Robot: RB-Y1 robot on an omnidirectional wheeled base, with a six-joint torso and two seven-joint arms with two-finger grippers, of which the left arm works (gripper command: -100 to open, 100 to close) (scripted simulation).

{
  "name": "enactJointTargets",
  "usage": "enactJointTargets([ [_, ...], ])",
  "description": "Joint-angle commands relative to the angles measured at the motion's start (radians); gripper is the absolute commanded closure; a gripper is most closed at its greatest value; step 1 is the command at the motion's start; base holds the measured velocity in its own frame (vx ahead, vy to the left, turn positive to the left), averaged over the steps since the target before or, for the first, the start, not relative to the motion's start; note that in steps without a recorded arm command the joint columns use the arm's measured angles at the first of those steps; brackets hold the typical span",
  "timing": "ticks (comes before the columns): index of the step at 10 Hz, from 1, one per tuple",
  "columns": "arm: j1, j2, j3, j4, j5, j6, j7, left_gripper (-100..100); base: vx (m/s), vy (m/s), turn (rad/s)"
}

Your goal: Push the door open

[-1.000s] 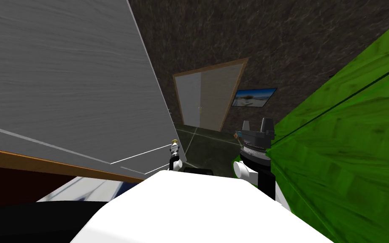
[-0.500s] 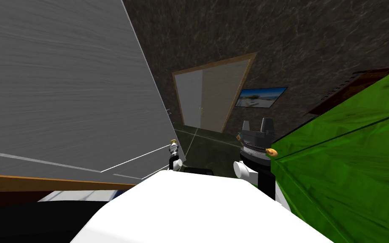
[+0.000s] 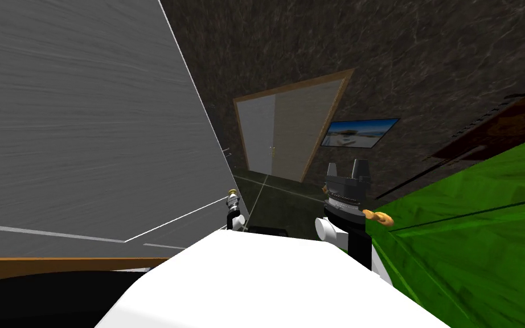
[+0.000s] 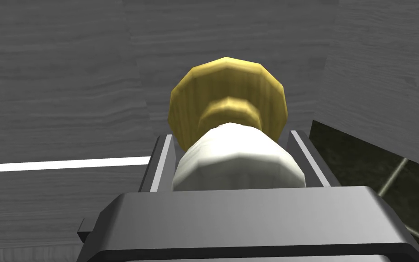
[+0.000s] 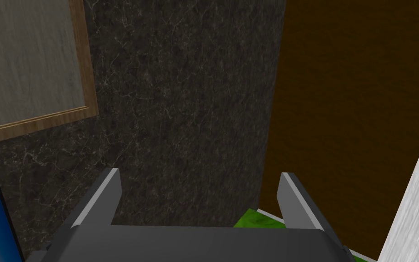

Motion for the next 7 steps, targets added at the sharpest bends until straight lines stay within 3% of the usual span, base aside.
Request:
enactJointTargets([
  [1, 0.0, 0.018, 0.021, -0.007, 0.011, -0.01, -0.002, 100, 0.187, -0.021, 0.063],
  [3, -0.001, 0.021, 0.041, -0.006, 0.024, -0.014, -0.007, 100, 0.219, 0.017, 0.056],
  [6, -0.003, 0.009, 0.077, -0.005, 0.047, -0.023, -0.015, 100, 0.232, 0.009, 0.073],
  [7, -0.006, 0.012, 0.065, 0.008, 0.041, -0.023, -0.008, 100, 0.105, 0.009, 0.035],
])
